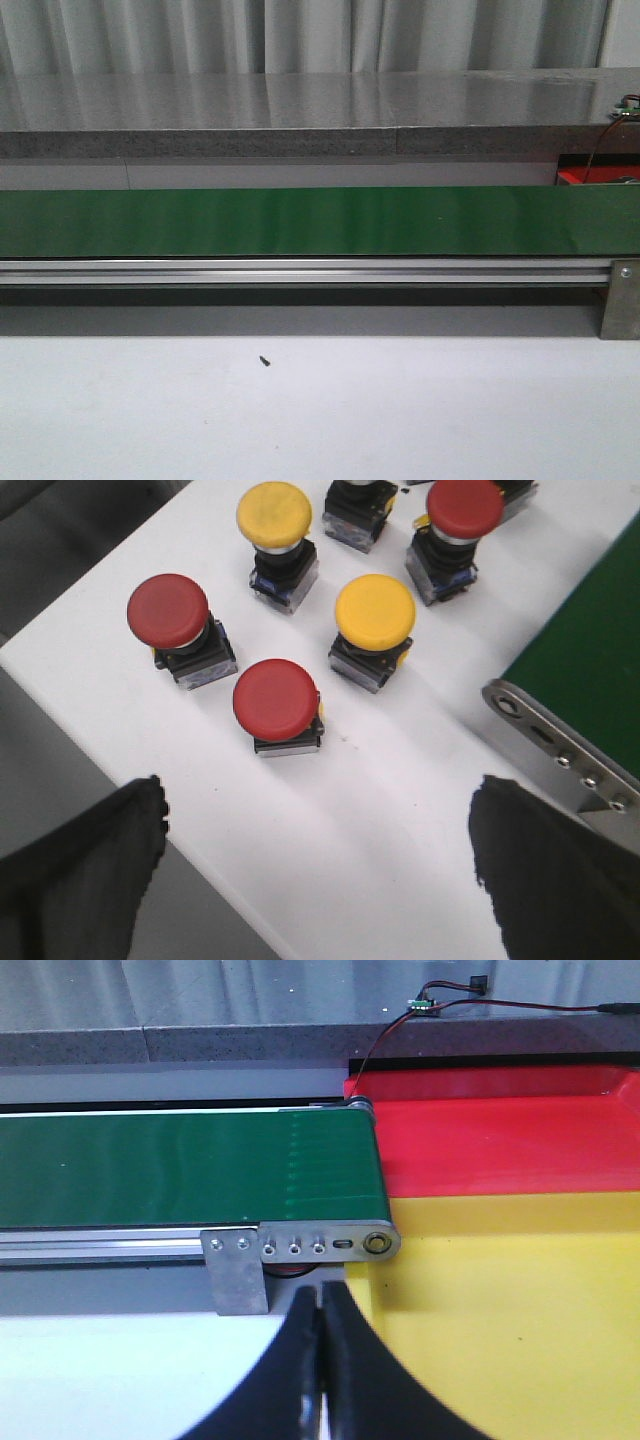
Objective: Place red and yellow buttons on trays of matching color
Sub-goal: 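Move the left gripper over the cluster of red and yellow buttons, then grasp a red mushroom button with the left gripper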
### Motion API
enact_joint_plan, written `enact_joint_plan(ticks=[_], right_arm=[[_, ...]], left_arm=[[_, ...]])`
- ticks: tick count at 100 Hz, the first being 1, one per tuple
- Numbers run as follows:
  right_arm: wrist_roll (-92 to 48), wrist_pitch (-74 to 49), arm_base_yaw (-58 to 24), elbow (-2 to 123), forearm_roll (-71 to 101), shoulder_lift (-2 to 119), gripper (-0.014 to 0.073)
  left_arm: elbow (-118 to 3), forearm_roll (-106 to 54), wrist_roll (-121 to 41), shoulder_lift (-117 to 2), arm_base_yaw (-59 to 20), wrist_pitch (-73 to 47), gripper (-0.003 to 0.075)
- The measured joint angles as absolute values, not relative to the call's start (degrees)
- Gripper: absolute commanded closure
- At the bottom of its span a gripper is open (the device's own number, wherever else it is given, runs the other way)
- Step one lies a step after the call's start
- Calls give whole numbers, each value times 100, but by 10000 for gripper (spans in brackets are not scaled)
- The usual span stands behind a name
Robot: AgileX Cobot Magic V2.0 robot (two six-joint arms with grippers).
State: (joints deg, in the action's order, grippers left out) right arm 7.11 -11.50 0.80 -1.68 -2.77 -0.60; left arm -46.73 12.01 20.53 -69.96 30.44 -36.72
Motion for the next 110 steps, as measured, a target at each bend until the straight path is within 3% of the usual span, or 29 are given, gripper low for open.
enact_joint_plan(ticks=[39,110], right_arm=[[711,-1150,80,-168,-277,-60,662],[711,-1150,80,-168,-277,-60,662]], left_arm=[[-5477,1269,2006,-8691,3081,-3674,133],[-5783,1448,1980,-9573,3212,-3639,133]])
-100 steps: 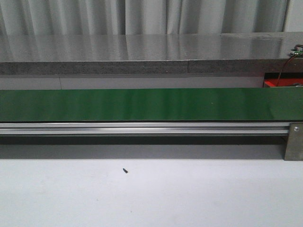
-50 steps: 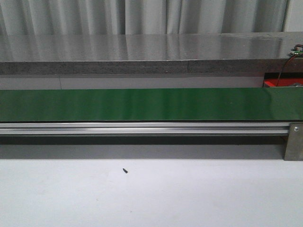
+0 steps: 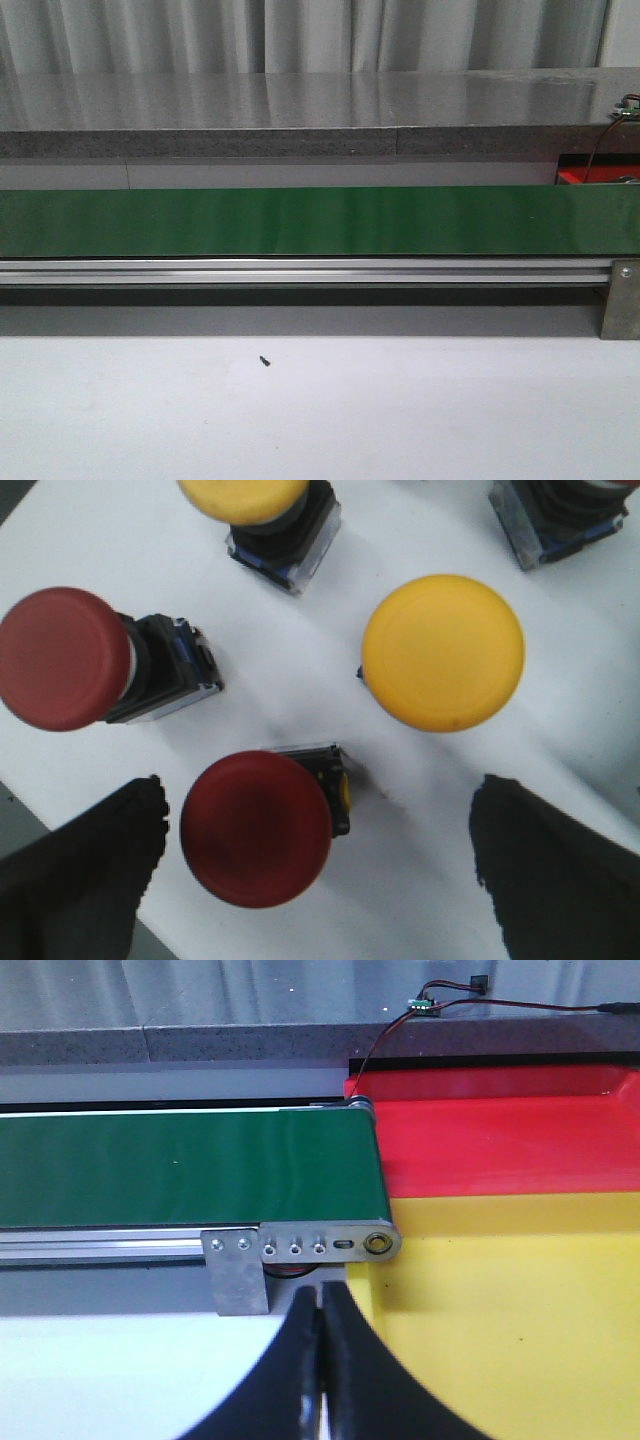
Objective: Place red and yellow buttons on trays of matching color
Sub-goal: 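Grasp a red mushroom button with the left gripper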
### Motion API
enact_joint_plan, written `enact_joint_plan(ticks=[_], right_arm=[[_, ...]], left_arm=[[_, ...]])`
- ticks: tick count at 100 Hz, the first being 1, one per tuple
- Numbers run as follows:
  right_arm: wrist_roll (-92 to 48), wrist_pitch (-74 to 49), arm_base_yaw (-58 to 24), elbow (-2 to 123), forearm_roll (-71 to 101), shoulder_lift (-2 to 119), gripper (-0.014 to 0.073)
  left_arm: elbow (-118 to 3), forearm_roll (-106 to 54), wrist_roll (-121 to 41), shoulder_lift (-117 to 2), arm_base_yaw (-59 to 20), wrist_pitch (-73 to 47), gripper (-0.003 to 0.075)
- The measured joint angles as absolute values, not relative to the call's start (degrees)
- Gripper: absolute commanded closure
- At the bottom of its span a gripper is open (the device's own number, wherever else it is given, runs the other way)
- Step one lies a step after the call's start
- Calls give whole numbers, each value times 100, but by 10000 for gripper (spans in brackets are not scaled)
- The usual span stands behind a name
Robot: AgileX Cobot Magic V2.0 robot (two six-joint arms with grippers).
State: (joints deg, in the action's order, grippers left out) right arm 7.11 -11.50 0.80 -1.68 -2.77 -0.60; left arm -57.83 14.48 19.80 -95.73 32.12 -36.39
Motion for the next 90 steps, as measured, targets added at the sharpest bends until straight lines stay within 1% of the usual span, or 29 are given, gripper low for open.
enact_joint_plan(ticks=[31,40,49,62,69,90], right_arm=[[711,-1150,80,-168,-277,-60,662],[711,-1150,80,-168,-277,-60,662],[711,-1150,80,-168,-277,-60,662],[711,-1150,80,-168,-277,-60,662],[711,-1150,80,-168,-277,-60,662],[711,-1150,80,-168,-277,-60,662]], left_arm=[[-5811,1452,1980,-9940,3221,-3528,133],[-5811,1452,1980,-10006,3221,-3528,144],[-5811,1452,1980,-10020,3221,-3522,197],[-5811,1461,1980,-10020,3221,-3514,307],[-5811,1461,1980,-10020,3221,-3514,351],[-5811,1517,1980,-10020,3221,-3514,437]])
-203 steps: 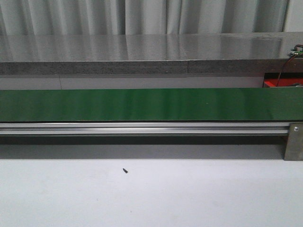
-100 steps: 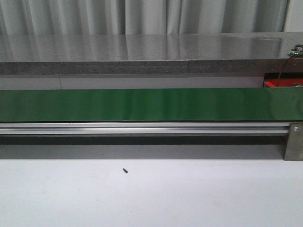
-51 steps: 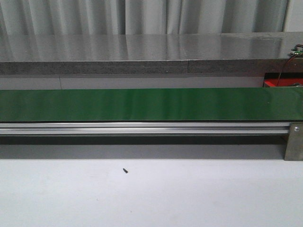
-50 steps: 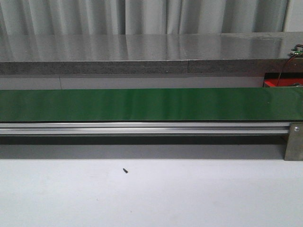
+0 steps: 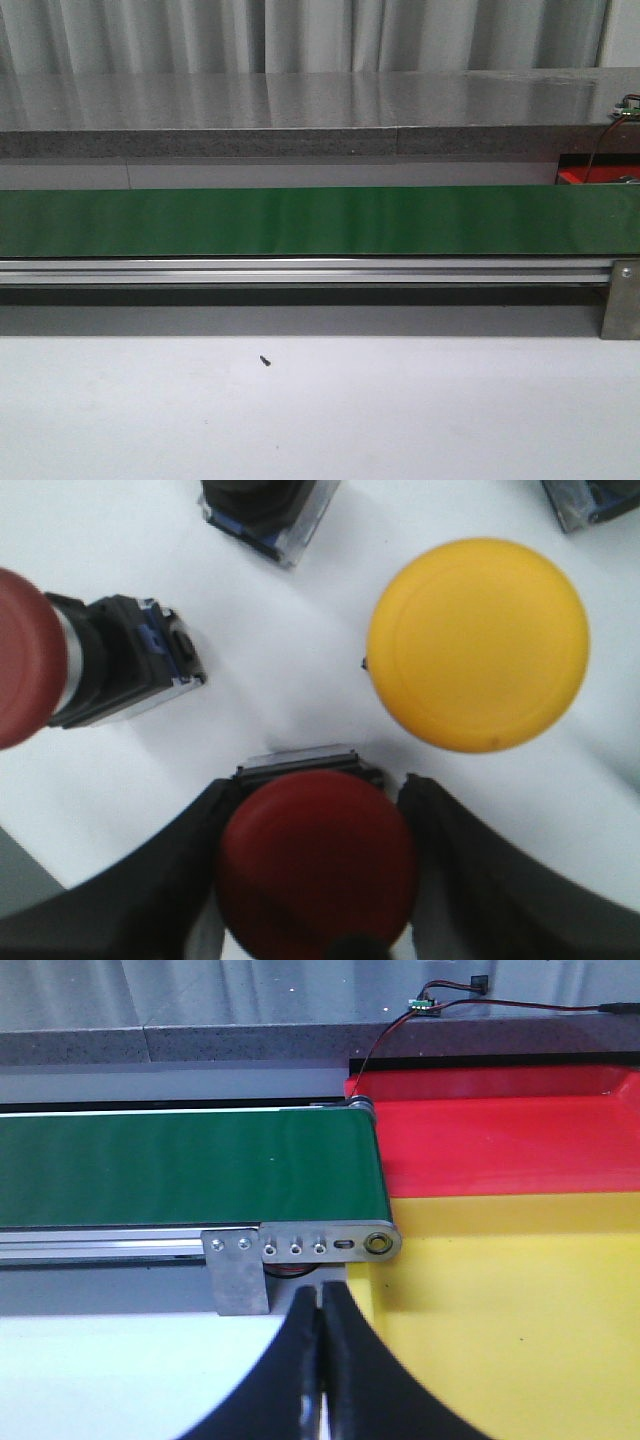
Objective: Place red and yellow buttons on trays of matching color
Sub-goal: 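Grasp a red mushroom button with the left gripper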
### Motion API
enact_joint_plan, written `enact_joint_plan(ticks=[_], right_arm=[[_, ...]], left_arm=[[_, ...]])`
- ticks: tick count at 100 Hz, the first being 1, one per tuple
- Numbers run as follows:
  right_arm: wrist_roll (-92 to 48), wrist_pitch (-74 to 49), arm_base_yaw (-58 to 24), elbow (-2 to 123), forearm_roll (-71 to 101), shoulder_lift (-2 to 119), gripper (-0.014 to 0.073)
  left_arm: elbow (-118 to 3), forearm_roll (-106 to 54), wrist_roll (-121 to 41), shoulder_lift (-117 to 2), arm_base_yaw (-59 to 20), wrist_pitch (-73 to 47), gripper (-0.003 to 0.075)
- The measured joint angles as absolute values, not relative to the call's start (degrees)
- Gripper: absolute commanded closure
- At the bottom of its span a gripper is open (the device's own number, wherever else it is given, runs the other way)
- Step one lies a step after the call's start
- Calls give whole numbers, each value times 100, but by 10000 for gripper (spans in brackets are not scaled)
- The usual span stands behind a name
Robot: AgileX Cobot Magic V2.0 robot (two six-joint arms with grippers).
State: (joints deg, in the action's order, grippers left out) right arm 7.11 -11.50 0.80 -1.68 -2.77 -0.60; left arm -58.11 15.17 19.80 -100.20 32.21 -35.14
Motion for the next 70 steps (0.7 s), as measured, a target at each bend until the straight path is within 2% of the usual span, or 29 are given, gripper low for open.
enact_joint_plan(ticks=[18,39,70], right_arm=[[711,-1150,80,-168,-277,-60,662],[711,-1150,80,-168,-277,-60,662],[711,-1150,80,-168,-277,-60,662]], left_arm=[[-5811,1541,1991,-10020,3221,-3514,491],[-5811,1541,2012,-9880,3221,-3726,493],[-5811,1429,1989,-8489,3036,-3970,493]])
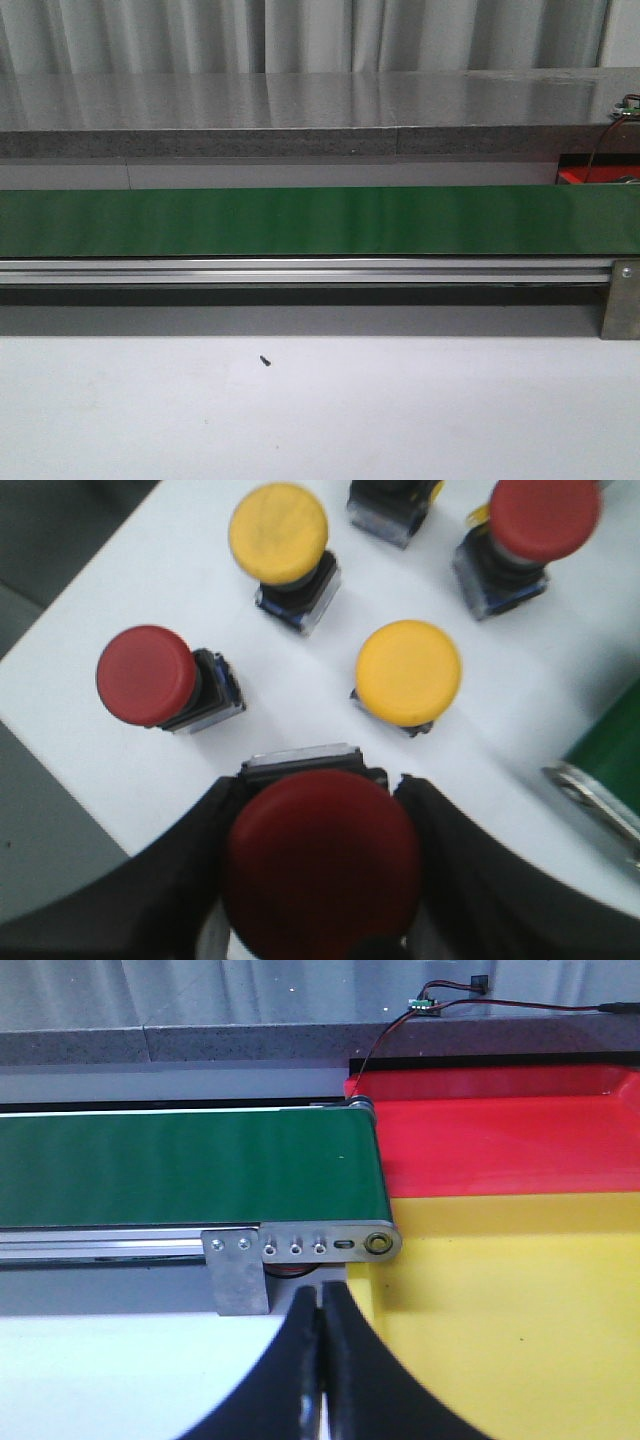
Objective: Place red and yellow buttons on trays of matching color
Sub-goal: 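Grasp a red mushroom button with the left gripper, then carry the red button onto the belt's near end and release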
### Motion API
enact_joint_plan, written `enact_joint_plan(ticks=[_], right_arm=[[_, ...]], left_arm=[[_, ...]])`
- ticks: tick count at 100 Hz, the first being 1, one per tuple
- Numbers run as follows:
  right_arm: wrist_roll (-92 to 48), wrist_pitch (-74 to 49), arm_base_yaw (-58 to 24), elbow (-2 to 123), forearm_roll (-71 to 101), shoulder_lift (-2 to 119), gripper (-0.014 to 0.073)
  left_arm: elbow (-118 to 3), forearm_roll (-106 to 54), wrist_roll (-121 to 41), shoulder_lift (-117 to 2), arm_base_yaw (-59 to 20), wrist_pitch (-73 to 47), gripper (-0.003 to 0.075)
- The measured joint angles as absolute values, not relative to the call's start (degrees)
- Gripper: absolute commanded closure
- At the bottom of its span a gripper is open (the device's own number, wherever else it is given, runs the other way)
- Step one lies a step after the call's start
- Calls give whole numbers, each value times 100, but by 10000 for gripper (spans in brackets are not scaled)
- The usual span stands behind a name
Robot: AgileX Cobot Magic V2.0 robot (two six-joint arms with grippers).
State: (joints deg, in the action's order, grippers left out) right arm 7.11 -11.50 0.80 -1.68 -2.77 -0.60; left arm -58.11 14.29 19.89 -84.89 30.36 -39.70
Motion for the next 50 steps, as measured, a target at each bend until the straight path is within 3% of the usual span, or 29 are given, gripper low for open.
enact_joint_plan(ticks=[17,50], right_arm=[[711,-1150,80,-168,-277,-60,662],[711,-1150,80,-168,-277,-60,662]], left_arm=[[-5939,993,1473,-8000,2536,-4006,493],[-6802,309,693,-8392,1603,-4093,493]])
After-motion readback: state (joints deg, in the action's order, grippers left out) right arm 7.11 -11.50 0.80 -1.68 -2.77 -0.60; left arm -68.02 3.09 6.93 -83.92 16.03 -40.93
